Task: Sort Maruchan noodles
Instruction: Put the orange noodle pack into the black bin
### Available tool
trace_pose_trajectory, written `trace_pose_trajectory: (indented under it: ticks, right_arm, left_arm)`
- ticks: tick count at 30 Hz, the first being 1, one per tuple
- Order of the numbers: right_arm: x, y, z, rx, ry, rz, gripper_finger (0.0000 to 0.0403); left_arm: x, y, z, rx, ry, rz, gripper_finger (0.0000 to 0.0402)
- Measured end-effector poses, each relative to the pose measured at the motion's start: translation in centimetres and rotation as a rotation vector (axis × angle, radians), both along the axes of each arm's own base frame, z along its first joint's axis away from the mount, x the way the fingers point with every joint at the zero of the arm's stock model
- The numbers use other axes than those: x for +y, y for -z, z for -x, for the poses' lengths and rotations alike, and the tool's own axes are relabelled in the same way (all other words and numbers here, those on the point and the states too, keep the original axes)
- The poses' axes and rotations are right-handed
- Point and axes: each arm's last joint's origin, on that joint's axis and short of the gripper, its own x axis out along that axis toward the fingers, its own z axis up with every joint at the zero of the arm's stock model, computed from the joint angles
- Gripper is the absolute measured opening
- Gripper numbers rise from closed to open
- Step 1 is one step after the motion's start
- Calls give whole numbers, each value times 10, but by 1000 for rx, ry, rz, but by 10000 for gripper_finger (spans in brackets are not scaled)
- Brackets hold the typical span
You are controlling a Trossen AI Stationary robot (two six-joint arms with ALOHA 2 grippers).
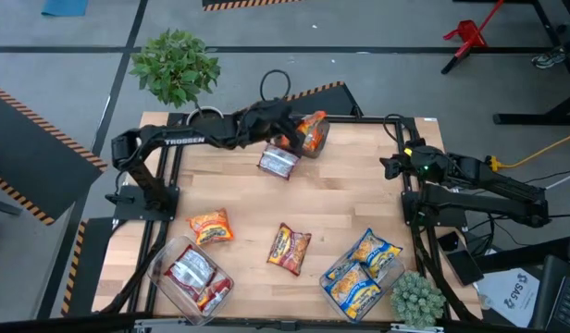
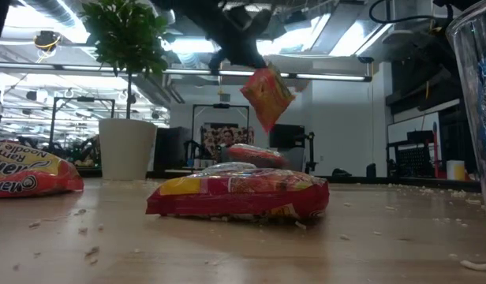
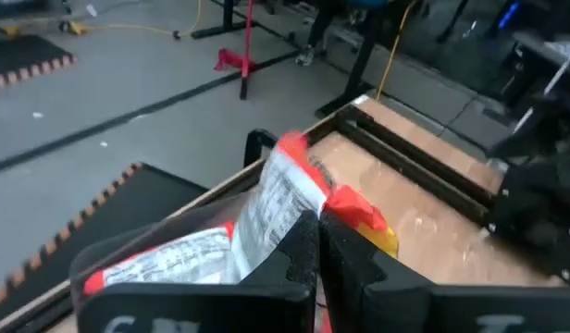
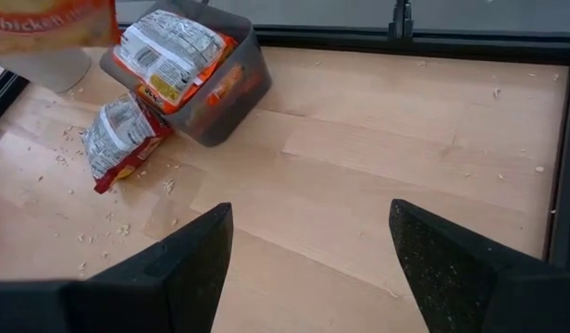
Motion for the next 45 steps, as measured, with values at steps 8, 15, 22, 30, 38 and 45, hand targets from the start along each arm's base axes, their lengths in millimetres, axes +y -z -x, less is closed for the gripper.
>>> trace_pose_trajectory:
  ticks: [8, 15, 22, 30, 38, 45]
  right_arm:
    - [0, 0, 0, 3, 7, 6, 280]
    - [0, 0, 0, 3, 7, 6, 280]
    - [0, 0, 0, 3, 7, 6, 280]
    - [0, 0, 0, 3, 9, 8, 280]
    - [0, 0, 0, 6, 10, 12, 280]
    - [0, 0, 0, 8, 12, 13, 280]
  left_arm:
    - [20, 20, -10, -52, 5, 104, 0]
    - [24, 29, -21, -137, 3, 179, 0]
    - [30, 41, -24, -146, -26, 240, 0]
    - [36, 37, -23, -227, -63, 295, 0]
    - [42, 45, -24, -267, -76, 405, 0]
    - [47, 54, -31, -321, -75, 455, 0]
